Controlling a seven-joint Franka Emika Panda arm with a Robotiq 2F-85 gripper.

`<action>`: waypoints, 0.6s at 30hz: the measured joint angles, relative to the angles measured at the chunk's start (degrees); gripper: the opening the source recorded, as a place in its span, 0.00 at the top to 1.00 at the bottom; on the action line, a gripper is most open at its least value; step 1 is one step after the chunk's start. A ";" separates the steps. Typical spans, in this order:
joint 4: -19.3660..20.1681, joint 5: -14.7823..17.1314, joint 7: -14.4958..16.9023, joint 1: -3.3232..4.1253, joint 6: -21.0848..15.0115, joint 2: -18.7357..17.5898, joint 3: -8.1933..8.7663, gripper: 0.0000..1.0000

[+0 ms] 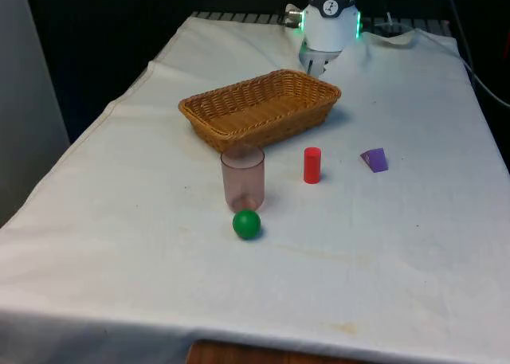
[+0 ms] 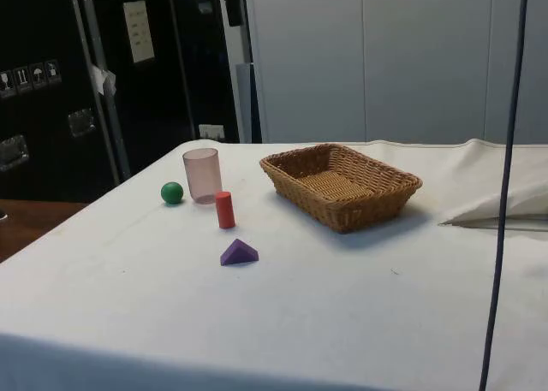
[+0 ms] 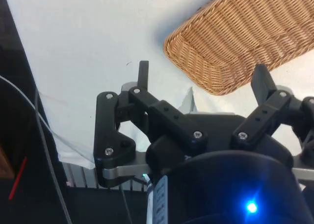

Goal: Pick up the triangular block and place it into the basket.

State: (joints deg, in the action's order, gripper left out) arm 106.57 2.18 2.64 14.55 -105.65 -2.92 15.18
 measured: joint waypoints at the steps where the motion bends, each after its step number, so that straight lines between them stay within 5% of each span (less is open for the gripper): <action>1: -0.11 0.00 0.00 0.06 0.00 -0.11 0.00 0.00; 18: 0.57 -1.89 -2.69 0.34 -0.86 -0.40 -3.38 0.00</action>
State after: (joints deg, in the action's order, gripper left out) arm 107.14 0.29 -0.06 14.90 -106.51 -3.32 11.80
